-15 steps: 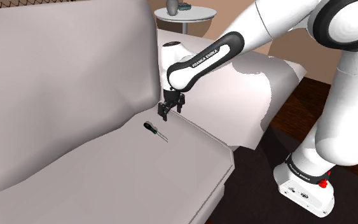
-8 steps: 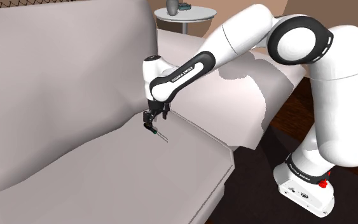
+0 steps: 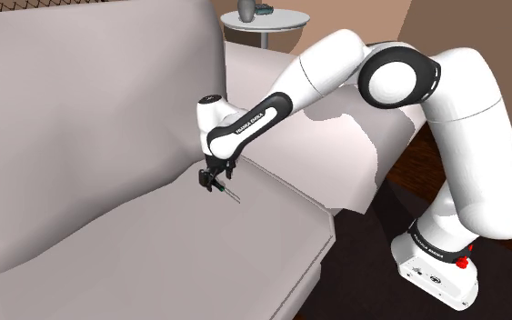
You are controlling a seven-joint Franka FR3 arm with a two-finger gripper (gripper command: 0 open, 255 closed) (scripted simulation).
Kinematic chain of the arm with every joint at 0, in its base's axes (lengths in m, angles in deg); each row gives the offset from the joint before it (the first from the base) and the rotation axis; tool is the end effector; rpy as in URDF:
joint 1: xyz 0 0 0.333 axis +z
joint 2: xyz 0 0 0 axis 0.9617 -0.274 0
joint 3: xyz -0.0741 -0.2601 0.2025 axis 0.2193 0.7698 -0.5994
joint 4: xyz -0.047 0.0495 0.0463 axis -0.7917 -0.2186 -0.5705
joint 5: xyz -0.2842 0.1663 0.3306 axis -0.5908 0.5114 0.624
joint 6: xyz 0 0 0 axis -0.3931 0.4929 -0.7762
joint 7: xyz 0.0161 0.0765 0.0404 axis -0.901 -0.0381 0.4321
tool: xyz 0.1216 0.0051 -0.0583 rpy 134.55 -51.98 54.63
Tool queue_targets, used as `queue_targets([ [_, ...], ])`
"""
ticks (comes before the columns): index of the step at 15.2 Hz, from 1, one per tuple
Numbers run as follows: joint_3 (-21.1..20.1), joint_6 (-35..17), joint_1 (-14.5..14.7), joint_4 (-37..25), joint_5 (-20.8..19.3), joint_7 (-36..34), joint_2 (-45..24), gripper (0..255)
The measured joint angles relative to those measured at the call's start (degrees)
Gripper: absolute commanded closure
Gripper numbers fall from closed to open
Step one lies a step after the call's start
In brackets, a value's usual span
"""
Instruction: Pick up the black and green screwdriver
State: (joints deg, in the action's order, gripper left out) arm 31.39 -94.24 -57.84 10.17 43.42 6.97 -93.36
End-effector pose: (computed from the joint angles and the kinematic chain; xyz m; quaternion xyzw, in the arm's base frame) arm 0.6624 0.3658 0.1540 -0.9968 -0.0707 0.0171 0.0343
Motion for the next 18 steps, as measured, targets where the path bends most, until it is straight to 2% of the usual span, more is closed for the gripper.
queue_targets([
  [2,0.2,-1.0,0.0,0.3,-0.1,0.1,-0.7,0],
  [3,0.2,-1.1,0.1,0.2,-0.2,0.0,-1.0,255],
  [13,0.2,-1.3,0.1,0.1,-0.2,-0.1,-1.2,255],
  [18,-0.1,0.6,-0.2,0.2,0.2,0.1,0.9,255],
])
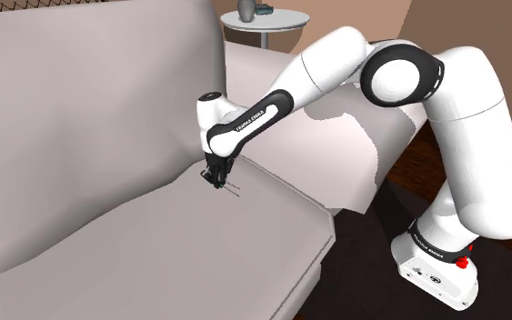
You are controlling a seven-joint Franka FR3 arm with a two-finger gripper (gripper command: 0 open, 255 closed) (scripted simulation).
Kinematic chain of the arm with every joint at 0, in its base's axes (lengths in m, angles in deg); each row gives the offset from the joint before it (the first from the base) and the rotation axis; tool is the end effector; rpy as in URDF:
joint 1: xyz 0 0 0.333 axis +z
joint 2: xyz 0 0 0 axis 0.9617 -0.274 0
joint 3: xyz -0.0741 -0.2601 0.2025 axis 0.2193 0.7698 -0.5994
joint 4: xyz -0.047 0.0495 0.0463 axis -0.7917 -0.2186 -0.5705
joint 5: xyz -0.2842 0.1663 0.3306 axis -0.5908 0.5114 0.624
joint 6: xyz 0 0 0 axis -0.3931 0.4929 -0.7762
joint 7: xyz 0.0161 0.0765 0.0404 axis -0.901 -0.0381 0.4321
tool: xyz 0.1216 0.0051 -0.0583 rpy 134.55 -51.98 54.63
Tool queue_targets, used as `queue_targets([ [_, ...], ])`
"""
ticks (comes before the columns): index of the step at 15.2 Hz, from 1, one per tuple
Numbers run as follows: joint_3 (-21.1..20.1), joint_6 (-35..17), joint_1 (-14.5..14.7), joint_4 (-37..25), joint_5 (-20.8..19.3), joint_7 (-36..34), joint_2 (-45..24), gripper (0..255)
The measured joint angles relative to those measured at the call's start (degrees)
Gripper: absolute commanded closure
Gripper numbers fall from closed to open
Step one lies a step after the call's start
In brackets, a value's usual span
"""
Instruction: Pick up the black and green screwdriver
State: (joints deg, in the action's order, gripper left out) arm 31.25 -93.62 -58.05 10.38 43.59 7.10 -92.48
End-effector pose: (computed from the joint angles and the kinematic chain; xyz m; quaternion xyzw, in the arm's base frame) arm 0.6628 0.3646 0.1629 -0.9968 -0.0707 0.0167 0.0345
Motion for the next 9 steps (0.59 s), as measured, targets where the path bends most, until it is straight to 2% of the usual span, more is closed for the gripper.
queue_targets([
  [9,-0.7,4.7,-0.6,-0.7,0.9,0.3,4.1,255],
])
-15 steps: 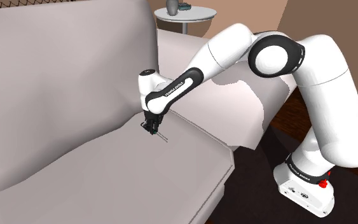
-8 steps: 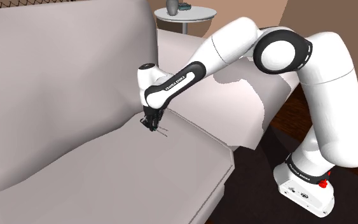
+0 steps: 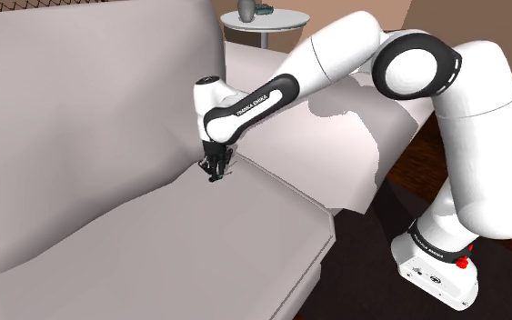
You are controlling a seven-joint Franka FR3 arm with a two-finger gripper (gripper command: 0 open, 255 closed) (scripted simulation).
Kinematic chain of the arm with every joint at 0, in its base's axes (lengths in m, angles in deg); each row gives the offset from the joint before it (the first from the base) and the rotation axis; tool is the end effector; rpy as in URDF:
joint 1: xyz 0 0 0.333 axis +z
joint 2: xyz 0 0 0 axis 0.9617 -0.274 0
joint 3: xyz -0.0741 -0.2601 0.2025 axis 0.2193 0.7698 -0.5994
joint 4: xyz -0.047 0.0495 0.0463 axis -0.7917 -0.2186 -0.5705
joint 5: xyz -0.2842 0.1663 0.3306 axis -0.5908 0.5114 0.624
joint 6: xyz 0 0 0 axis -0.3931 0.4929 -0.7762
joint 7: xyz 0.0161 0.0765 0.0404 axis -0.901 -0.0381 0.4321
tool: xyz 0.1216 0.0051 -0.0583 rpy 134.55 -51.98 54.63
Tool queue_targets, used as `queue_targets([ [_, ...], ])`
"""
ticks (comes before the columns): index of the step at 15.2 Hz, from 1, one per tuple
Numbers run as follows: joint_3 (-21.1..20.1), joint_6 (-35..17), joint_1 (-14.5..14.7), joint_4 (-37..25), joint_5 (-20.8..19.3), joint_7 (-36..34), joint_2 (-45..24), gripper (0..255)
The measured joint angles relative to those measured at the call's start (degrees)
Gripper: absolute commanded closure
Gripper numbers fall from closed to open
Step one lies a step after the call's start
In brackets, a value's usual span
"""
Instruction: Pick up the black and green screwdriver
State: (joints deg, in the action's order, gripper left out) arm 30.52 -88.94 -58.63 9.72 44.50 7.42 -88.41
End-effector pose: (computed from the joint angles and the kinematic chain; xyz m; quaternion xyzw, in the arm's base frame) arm 0.6664 0.3651 0.2152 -0.9968 -0.0707 0.0166 0.0346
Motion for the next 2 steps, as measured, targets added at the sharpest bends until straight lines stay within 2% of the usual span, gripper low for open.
queue_targets([
  [2,-0.2,0.9,0.0,0.0,0.2,-0.1,0.9,255],
])
